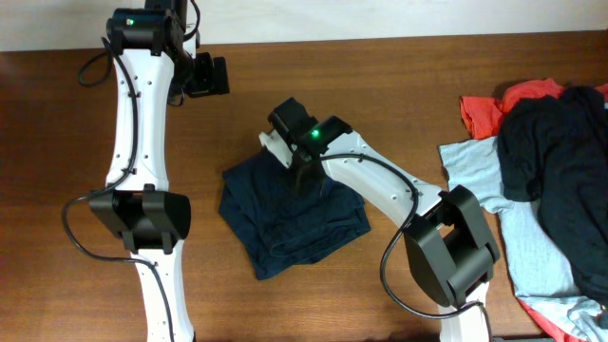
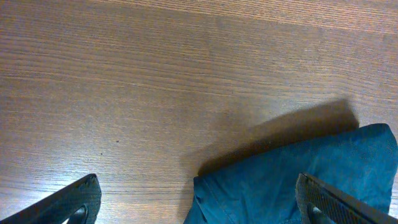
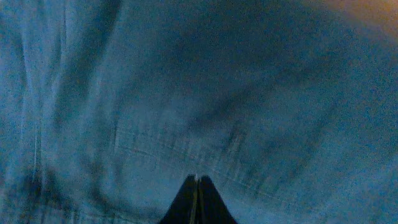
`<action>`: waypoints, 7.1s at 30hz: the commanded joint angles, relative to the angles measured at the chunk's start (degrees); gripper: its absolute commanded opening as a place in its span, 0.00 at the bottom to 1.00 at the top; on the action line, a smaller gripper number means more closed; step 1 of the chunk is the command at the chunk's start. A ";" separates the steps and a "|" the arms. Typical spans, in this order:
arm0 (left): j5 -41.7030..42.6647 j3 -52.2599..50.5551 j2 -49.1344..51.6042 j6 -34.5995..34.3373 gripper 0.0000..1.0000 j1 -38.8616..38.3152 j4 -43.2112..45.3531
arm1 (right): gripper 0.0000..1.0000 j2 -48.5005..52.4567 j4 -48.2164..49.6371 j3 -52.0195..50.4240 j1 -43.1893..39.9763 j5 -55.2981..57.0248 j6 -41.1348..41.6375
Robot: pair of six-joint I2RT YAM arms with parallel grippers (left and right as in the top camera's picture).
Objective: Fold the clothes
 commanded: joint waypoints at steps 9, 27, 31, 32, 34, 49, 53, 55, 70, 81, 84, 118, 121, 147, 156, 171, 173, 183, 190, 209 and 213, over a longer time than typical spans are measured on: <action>-0.15 -0.28 0.07 -0.33 0.99 -0.11 -0.07 | 0.04 4.90 -5.81 0.52 0.57 -16.85 3.65; -0.15 -0.28 0.07 -0.33 0.99 -0.11 -0.09 | 0.04 13.16 7.93 0.50 3.91 -27.08 24.74; -0.15 -0.28 0.07 -0.33 0.99 -0.11 -0.07 | 0.05 14.23 22.73 0.50 3.30 -26.14 30.58; -0.15 -0.28 0.07 -0.33 0.99 -0.11 -0.07 | 0.06 14.25 27.41 0.50 2.78 -25.20 31.63; -0.15 -0.28 0.07 -0.33 0.99 -0.11 -0.09 | 0.11 14.25 35.76 0.55 1.53 -25.40 32.20; -0.15 -0.28 0.07 -0.33 0.99 -0.11 -0.07 | 0.23 10.88 41.20 5.33 -14.80 -45.22 31.78; -0.15 -0.28 0.07 -0.33 0.99 -0.11 -0.09 | 0.18 10.49 30.23 5.29 -17.92 -44.65 28.33; -0.15 -0.28 0.07 -0.33 0.99 -0.11 -0.07 | 0.15 10.99 24.37 5.14 -18.73 -39.78 25.90; -3.58 -0.28 0.07 -0.31 0.99 -0.17 11.17 | 0.15 8.46 -1.68 5.16 -24.74 -30.40 12.31; -3.58 -0.28 0.07 -0.31 0.99 -0.17 11.61 | 0.62 6.64 -13.62 5.14 -38.16 -19.87 2.97; -3.37 -0.28 0.07 -0.35 0.99 -0.17 12.59 | 0.79 6.64 -14.73 5.14 -41.53 -17.70 2.97; 5.01 -31.74 -0.24 -18.99 0.99 -4.92 -3.82 | 0.99 6.64 -13.29 5.14 -49.09 -17.75 2.95; -1.33 -31.74 -4.85 -21.86 0.99 -6.23 -4.44 | 0.99 6.64 -13.29 5.14 -49.09 -17.75 2.95; 9.09 -85.72 -43.43 -37.00 0.99 -10.93 31.93 | 0.99 6.64 -13.29 5.14 -49.09 -17.75 2.95; 12.02 -92.37 -43.39 -42.49 0.99 -6.05 42.95 | 0.99 6.64 -13.29 5.14 -49.09 -17.75 2.95; 4.57 -95.51 -42.42 -48.54 0.99 -6.08 53.13 | 0.99 6.64 -13.31 5.14 -49.09 -17.75 2.95; 4.46 -95.51 -41.44 -48.54 0.99 -6.36 52.43 | 0.98 6.64 -13.29 5.14 -49.09 -17.75 2.95; 3.67 -95.51 -33.00 -49.00 0.99 -7.61 49.48 | 0.99 6.64 -13.29 5.14 -49.09 -17.75 2.95; 4.59 -95.51 -31.04 -49.03 0.99 -7.56 50.34 | 0.99 6.64 -13.29 5.14 -49.09 -17.75 2.95; 6.51 -95.49 -29.18 -48.98 0.01 -7.56 53.53 | 0.99 6.64 -13.29 5.14 -49.09 -17.75 2.95; 7.65 -95.06 -29.18 -46.38 0.01 -7.41 54.05 | 0.99 6.64 -13.29 5.14 -49.09 -17.75 2.95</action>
